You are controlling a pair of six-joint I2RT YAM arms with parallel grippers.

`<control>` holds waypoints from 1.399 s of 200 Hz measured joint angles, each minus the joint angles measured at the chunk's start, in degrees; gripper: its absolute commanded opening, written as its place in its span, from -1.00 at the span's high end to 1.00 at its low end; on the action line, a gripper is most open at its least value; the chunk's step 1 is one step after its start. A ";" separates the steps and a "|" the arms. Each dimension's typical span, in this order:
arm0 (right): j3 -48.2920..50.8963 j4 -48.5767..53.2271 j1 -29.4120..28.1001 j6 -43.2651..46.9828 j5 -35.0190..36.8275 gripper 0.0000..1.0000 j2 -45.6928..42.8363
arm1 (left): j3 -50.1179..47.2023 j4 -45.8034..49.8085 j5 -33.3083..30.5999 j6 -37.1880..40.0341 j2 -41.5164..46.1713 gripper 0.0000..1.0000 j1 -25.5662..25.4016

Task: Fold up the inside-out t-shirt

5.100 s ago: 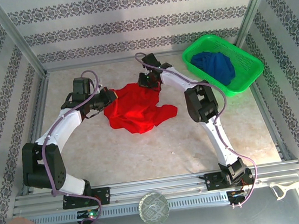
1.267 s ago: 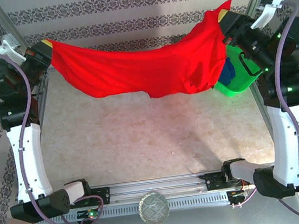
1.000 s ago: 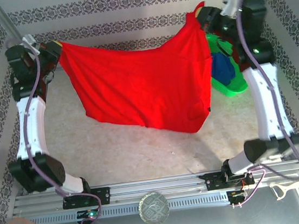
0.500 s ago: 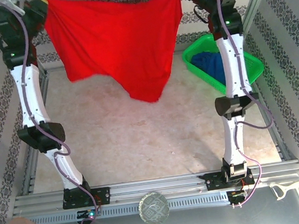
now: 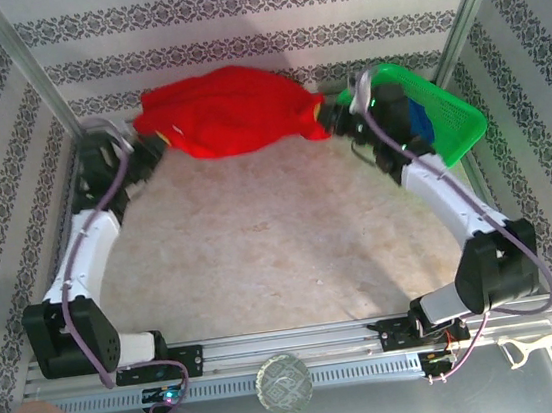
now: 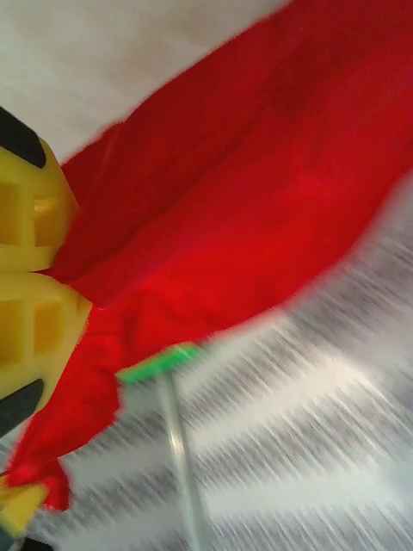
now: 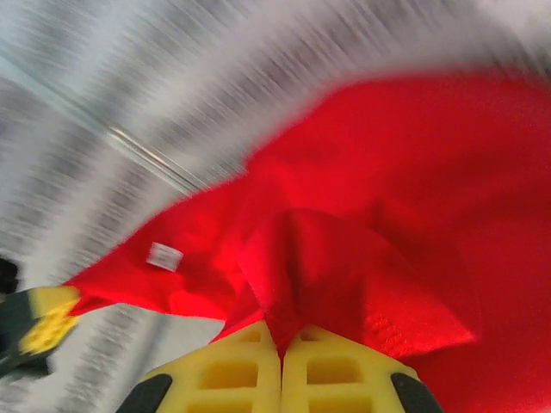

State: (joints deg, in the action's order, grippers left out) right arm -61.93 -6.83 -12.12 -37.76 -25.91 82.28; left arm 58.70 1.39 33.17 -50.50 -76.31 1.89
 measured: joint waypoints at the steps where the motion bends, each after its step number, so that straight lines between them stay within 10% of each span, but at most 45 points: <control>1: 1.33 -0.26 0.00 -0.02 0.20 1.00 0.09 | -1.14 -0.13 -0.15 0.13 0.11 1.00 -0.39; 33: 22.18 -2.71 1.90 -1.07 3.26 1.00 1.81 | -20.90 -2.80 -2.97 1.01 3.63 1.00 -9.53; 69: 28.96 -4.87 4.33 -2.60 5.73 0.19 -2.82 | -29.75 -5.95 -6.25 1.01 8.70 1.00 -16.79; 99: 32.00 -2.89 5.64 -3.98 9.25 -0.16 -14.51 | -30.99 -4.74 -7.93 1.29 16.98 -0.32 -19.67; 121: 31.87 1.90 5.60 -4.11 12.90 -0.16 -24.44 | -30.99 -1.51 -9.42 1.79 25.35 -0.86 -19.91; 169: 24.06 9.92 2.29 -3.87 15.91 -0.15 -25.75 | -28.57 6.84 -12.39 4.35 34.38 -0.99 -19.93; 280: -4.04 3.78 -19.96 -11.17 16.02 -0.08 24.17 | 16.87 1.18 -7.06 13.92 -34.01 -0.99 -5.46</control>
State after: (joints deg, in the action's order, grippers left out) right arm -65.98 -3.05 -32.08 -48.93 -9.89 106.45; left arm 75.57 2.57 26.11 -36.58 -110.32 -3.57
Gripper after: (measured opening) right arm 0.540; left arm 0.995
